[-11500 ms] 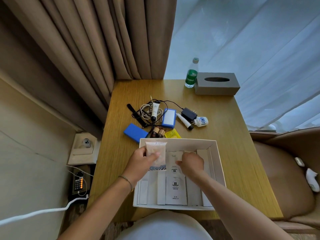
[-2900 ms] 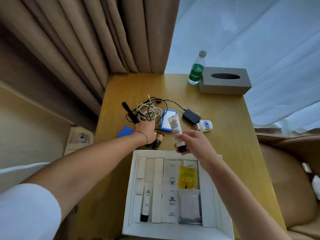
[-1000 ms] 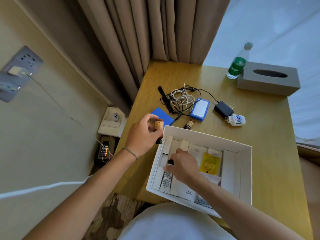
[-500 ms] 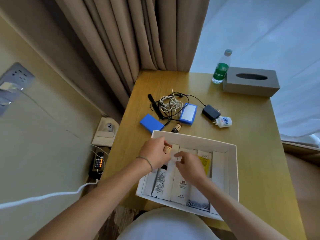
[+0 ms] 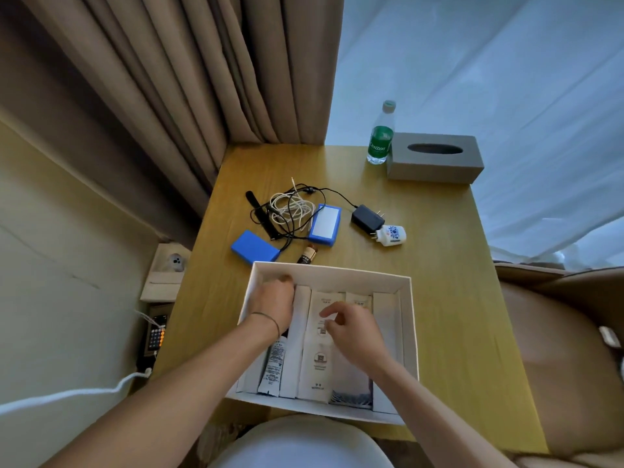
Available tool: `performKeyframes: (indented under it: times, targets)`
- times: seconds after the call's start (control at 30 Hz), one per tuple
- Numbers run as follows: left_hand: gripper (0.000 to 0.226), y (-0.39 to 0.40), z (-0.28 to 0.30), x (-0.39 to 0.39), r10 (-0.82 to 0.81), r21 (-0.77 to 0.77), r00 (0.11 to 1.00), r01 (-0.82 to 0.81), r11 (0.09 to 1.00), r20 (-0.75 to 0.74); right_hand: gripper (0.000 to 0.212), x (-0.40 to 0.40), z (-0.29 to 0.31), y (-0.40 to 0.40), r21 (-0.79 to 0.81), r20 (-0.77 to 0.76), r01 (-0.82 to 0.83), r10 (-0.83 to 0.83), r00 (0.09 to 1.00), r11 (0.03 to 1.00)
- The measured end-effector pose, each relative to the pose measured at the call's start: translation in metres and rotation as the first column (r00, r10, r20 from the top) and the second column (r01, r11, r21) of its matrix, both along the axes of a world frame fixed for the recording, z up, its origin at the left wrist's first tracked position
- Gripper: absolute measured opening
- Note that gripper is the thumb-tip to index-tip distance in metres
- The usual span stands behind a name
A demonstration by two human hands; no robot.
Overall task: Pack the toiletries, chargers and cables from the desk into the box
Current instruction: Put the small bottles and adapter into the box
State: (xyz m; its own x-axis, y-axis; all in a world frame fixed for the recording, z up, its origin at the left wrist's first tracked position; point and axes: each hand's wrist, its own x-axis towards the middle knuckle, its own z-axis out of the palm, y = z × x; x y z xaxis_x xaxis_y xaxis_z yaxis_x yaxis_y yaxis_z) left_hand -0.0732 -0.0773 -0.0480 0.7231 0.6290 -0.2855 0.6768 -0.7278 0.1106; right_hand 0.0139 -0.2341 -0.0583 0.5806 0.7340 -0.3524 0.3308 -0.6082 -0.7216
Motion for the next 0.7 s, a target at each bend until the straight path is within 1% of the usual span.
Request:
performKeyframes:
  times: [0.1, 0.2, 0.27, 0.33, 0.4, 0.43, 0.5, 0.6, 0.63, 0.7]
  targets:
    - [0.015, -0.002, 0.006, -0.009, -0.044, -0.003, 0.998, 0.045, 0.999, 0.053, 0.020, 0.002, 0.012, 0.009, 0.060, 0.019, 0.001, -0.002, 1.000, 0.998]
    - [0.008, -0.001, 0.021, -0.014, -0.132, 0.043, 0.974, 0.126, 0.991, 0.184, 0.018, 0.009, 0.032, 0.028, 0.128, 0.027, 0.015, -0.019, 0.999, 0.992]
    - [0.009, 0.002, 0.033, -0.017, -0.191, 0.083, 0.930, 0.174, 0.981, 0.314, 0.018, 0.017, 0.045, 0.044, 0.169, 0.014, 0.026, -0.029, 0.999, 0.985]
    - [0.007, 0.012, 0.043, -0.022, -0.203, 0.114, 0.874, 0.170, 0.979, 0.441, 0.018, 0.028, 0.055, 0.063, 0.202, 0.035, 0.041, -0.049, 0.998, 0.979]
    - [0.012, 0.026, 0.049, -0.028, -0.170, 0.139, 0.857, 0.116, 0.983, 0.486, 0.018, 0.039, 0.062, 0.083, 0.204, 0.087, 0.051, -0.070, 0.994, 0.978]
    - [0.018, 0.034, 0.050, -0.031, -0.134, 0.131, 0.855, 0.078, 0.988, 0.501, 0.019, 0.044, 0.064, 0.093, 0.183, 0.115, 0.049, -0.071, 0.991, 0.982]
    - [0.026, 0.048, 0.049, -0.038, -0.031, 0.061, 0.848, -0.001, 0.998, 0.530, 0.022, 0.053, 0.064, 0.112, 0.089, 0.156, 0.023, -0.036, 0.987, 0.996]
    - [0.027, 0.064, 0.047, -0.047, 0.096, -0.069, 0.837, -0.070, 0.995, 0.539, 0.024, 0.068, 0.054, 0.141, -0.149, 0.203, -0.073, 0.103, 0.974, 0.986]
    - [0.026, 0.068, 0.045, -0.049, 0.116, -0.095, 0.831, -0.076, 0.993, 0.545, 0.024, 0.072, 0.049, 0.150, -0.231, 0.180, -0.115, 0.159, 0.971, 0.966]
    - [0.024, 0.076, 0.043, -0.053, 0.145, -0.138, 0.821, -0.081, 0.987, 0.553, 0.027, 0.076, 0.037, 0.167, -0.369, 0.049, -0.237, 0.274, 0.961, 0.898]
